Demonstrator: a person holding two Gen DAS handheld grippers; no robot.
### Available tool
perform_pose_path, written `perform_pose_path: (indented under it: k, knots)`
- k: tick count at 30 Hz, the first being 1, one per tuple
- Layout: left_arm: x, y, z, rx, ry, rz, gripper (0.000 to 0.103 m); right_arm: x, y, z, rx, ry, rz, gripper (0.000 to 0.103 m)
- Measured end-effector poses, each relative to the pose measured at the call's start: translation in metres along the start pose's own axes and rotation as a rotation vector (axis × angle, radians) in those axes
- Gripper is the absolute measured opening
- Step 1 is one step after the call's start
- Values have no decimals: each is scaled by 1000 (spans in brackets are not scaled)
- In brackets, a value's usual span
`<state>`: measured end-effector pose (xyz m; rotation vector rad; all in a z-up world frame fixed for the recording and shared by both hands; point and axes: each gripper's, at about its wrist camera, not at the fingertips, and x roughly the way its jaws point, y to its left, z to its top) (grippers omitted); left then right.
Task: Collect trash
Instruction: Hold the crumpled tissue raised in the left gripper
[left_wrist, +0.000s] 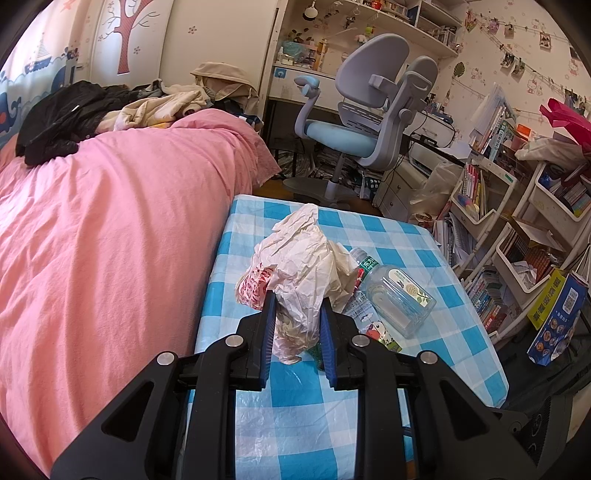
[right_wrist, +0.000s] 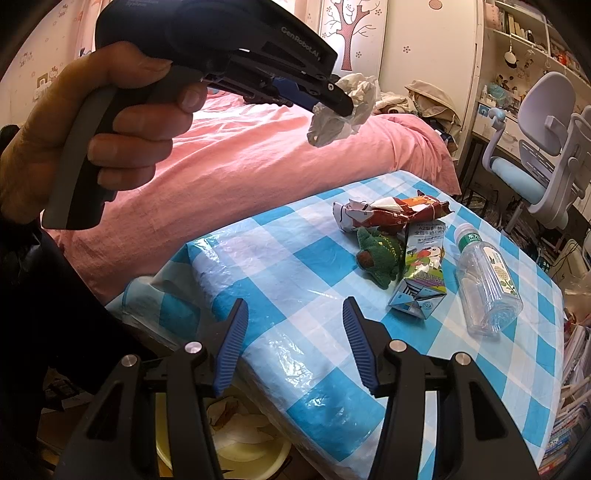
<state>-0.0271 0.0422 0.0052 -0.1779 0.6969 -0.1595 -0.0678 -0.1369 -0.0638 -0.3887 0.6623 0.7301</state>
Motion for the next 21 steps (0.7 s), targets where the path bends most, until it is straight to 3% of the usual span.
perform_pose_path:
  k: [21]
  knots:
    - [0,-2,0,2,0,1,21,2,2,0,-4,5,-1,52]
